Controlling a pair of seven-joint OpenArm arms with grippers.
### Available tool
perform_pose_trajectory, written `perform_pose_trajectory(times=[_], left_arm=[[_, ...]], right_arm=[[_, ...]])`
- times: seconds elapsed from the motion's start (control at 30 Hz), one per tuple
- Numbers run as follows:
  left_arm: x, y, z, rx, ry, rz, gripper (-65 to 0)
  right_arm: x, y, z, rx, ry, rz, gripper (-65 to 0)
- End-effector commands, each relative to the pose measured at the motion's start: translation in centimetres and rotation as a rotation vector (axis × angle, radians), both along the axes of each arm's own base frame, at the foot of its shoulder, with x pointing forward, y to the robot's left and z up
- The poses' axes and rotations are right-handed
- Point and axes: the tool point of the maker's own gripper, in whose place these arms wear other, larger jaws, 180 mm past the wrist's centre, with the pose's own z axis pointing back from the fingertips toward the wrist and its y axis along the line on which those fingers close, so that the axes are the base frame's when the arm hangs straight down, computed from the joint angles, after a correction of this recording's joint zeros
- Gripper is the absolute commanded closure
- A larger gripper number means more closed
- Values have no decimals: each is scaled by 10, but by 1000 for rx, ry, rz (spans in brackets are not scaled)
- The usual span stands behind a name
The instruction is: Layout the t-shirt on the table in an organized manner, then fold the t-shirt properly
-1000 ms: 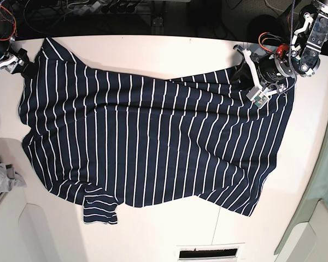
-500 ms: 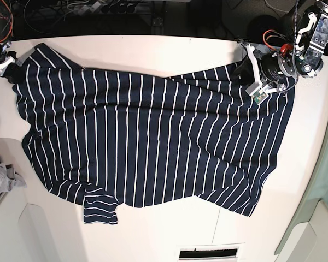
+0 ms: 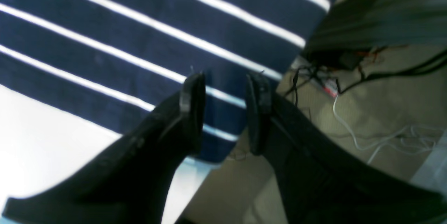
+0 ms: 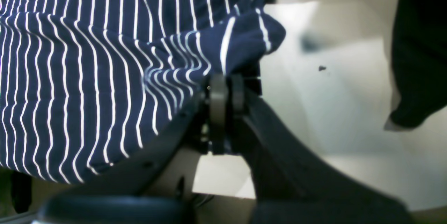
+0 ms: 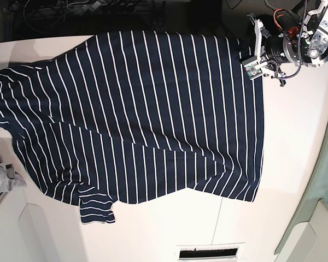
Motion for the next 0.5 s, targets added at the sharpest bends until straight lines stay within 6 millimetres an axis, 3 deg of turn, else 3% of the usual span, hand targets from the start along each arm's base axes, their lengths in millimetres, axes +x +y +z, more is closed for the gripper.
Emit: perform_pose_trajectory(times=[0.0, 0.1, 0.17, 0.23, 0.47], left_arm=[[7, 0, 8, -16, -26, -6, -202], [11, 2, 8, -9, -42, 28, -202], [17, 7, 8, 4, -61, 64, -202], [21, 10, 9, 13, -75, 92, -202], [21, 10, 9, 13, -76, 95, -202]], right_arm=[[5, -2, 10, -9, -36, 8, 0], [0, 2, 3, 15, -22, -3, -11], [-2, 4, -1, 25, -13, -8, -162], [-5, 4, -5, 29, 10, -15, -255], [-24, 6, -18, 36, 70, -17, -259]])
